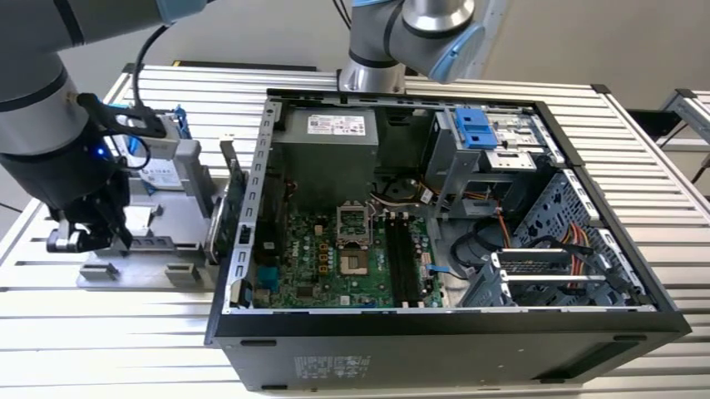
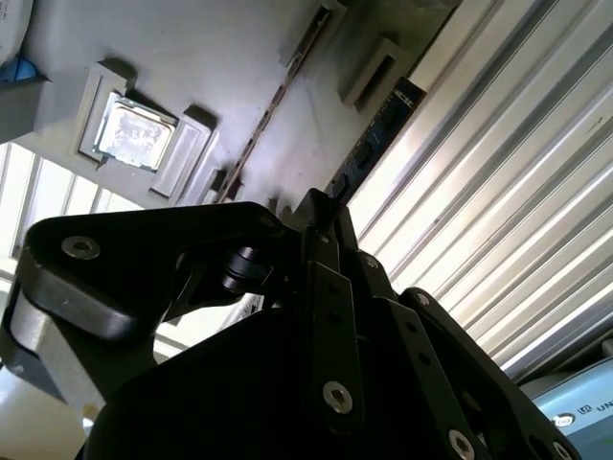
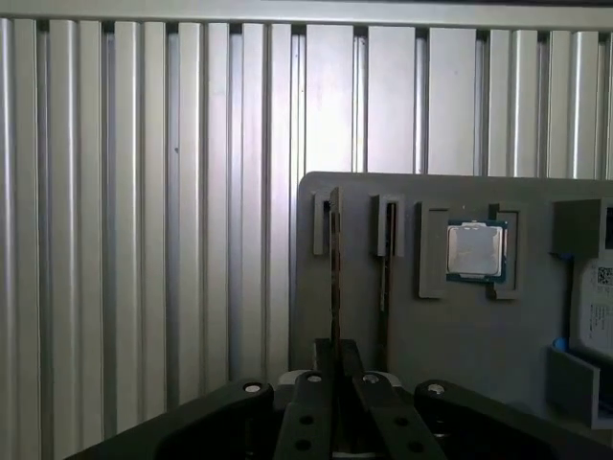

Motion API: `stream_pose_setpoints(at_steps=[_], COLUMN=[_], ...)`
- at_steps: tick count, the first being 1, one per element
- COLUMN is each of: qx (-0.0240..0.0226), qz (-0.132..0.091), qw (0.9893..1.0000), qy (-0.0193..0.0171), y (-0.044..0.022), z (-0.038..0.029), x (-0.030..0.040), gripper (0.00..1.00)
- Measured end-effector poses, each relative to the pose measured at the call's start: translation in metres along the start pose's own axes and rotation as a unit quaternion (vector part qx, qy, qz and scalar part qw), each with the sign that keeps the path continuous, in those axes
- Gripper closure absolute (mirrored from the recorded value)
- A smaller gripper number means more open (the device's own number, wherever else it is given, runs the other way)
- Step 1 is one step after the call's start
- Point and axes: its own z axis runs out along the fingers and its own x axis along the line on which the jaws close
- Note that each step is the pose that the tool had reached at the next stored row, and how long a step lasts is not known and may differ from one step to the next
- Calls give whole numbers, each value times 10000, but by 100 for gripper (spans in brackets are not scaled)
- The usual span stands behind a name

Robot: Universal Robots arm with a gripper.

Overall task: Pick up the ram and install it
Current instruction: 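Pick up the ram and move it above insertion slot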

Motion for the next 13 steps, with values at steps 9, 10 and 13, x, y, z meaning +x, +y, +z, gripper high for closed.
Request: stream_pose_setpoints(at_steps=[9,10,13], qx=[0,0,0], qz=[1,1,1], qw=[10000,10000,10000], qy=[4,4,5], y=[6,7,8], z=[-145,-160,-199], x=[-4,-5,-6], gripper=[100,100,100])
